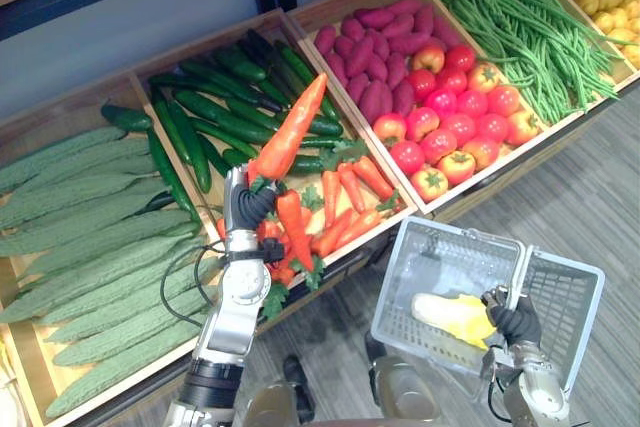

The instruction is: Pick vegetable in the basket

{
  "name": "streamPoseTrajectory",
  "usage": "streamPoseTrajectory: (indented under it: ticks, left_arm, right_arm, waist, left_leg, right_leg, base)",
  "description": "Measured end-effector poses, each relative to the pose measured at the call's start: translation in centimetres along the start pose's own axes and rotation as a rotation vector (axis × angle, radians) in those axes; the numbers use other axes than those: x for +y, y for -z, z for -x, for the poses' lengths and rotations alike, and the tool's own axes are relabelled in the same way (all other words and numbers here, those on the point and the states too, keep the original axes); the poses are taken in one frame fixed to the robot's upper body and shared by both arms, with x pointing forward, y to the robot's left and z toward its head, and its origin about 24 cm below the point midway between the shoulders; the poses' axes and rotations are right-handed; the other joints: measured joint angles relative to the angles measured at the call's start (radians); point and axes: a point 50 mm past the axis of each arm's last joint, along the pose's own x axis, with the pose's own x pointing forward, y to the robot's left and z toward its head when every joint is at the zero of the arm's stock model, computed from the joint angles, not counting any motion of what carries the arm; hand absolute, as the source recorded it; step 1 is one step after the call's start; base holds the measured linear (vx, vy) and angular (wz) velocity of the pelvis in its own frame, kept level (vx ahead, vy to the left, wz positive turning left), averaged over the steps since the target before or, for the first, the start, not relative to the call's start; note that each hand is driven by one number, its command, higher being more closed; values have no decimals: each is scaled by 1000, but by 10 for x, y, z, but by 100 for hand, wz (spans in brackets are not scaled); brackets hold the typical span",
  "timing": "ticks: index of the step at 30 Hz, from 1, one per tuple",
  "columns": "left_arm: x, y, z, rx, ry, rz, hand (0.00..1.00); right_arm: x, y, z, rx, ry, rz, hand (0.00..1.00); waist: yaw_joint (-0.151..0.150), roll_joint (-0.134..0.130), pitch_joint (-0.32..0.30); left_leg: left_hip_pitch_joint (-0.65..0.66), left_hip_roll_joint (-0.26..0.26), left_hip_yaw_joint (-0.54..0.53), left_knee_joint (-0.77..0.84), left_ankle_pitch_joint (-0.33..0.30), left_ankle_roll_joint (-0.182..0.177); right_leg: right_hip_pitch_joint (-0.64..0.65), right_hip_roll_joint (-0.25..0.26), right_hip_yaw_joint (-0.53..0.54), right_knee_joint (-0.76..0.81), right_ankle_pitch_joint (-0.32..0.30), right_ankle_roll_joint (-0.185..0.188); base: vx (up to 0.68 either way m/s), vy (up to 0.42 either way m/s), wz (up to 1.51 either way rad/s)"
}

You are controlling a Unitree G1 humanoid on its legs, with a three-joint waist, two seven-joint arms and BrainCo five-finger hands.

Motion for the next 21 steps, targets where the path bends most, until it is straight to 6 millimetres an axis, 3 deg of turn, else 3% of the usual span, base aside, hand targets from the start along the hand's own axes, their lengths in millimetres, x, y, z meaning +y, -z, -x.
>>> streamPoseTrajectory:
  ticks: [3,6,7,8,10,12,14,16,17,18,19,20,21]
  left_arm:
    - [0,-7,6,-5,-11,91,100]
    - [-4,-14,11,-17,17,151,100]
    - [-5,-15,11,-19,23,158,100]
    - [-8,-16,12,-25,33,165,100]
    - [-12,-20,13,-39,52,179,100]
    - [-17,-22,13,-37,69,206,100]
    - [-21,-22,11,-40,83,209,100]
    - [-31,-23,5,-51,112,218,100]
    - [-40,-24,3,-52,144,225,100]
    - [-48,-23,2,-51,188,226,100]
    - [-53,-23,2,-53,211,226,100]
    - [-63,-21,3,-44,260,224,100]
    - [-69,-18,7,-26,294,220,100]
  right_arm:
    - [1,2,2,10,-4,-1,100]
    - [9,-9,2,-34,-20,-21,100]
    - [10,-11,2,-46,-23,-25,100]
    - [14,-15,0,-64,-28,-29,100]
    - [25,-23,-7,-98,-50,-29,100]
    - [41,-28,-18,-121,-91,-18,100]
    - [48,-30,-28,-127,-114,4,100]
    - [51,-36,-38,-148,-127,27,100]
    - [52,-41,-45,-159,-141,51,100]
    - [56,-44,-50,-166,-165,74,100]
    - [57,-45,-51,-171,-172,78,100]
    - [57,-46,-51,-174,-174,83,100]
    - [57,-46,-51,-176,-174,87,100]
  waist:
    - [11,6,-17]
    - [31,9,-20]
    - [33,10,-20]
    - [33,9,-21]
    - [33,0,-26]
    - [26,-4,-29]
    - [28,0,-35]
    - [21,14,-39]
    - [15,32,-40]
    - [10,47,-49]
    - [5,48,-49]
    - [0,47,-48]
    - [-3,46,-46]
  left_leg:
    - [2,37,48,74,-48,-4]
    - [6,97,152,169,-119,-18]
    - [11,112,181,178,-126,-18]
    - [19,126,229,186,-132,-16]
    - [43,147,327,190,-141,-13]
    - [105,172,447,191,-163,-37]
    - [154,179,519,186,-165,-59]
    - [183,193,545,182,-155,-77]
    - [207,219,542,197,-149,-85]
    - [209,267,533,276,-139,-72]
    - [206,294,511,334,-122,-45]
    - [186,337,439,463,-48,42]
    - [154,347,330,583,2,66]
  right_leg:
    - [-2,36,48,9,1,1]
    - [-36,100,153,20,7,14]
    - [-47,99,142,19,2,5]
    - [-70,78,85,20,-3,-5]
    - [-123,-13,-144,55,-6,-26]
    - [-136,-161,-526,124,-35,-110]
    - [-120,-220,-715,151,-15,-155]
    - [-140,-177,-683,147,12,-129]
    - [-139,-123,-634,133,15,-131]
    - [-135,-74,-590,119,12,-139]
    - [-126,-54,-570,112,9,-142]
    - [-86,-19,-525,83,8,-145]
    - [-32,-1,-478,41,9,-146]
  base:
    - [-45,-21,-53]
    - [-94,10,-112]
    - [-84,31,-143]
    - [-68,38,-129]
    - [-24,19,-142]
    - [70,-51,-148]
    - [183,-109,-155]
    - [245,-174,-149]
    - [263,-173,-154]
    - [287,-154,-160]
    - [307,-133,-149]
    - [329,-111,-129]
    - [316,-86,-121]
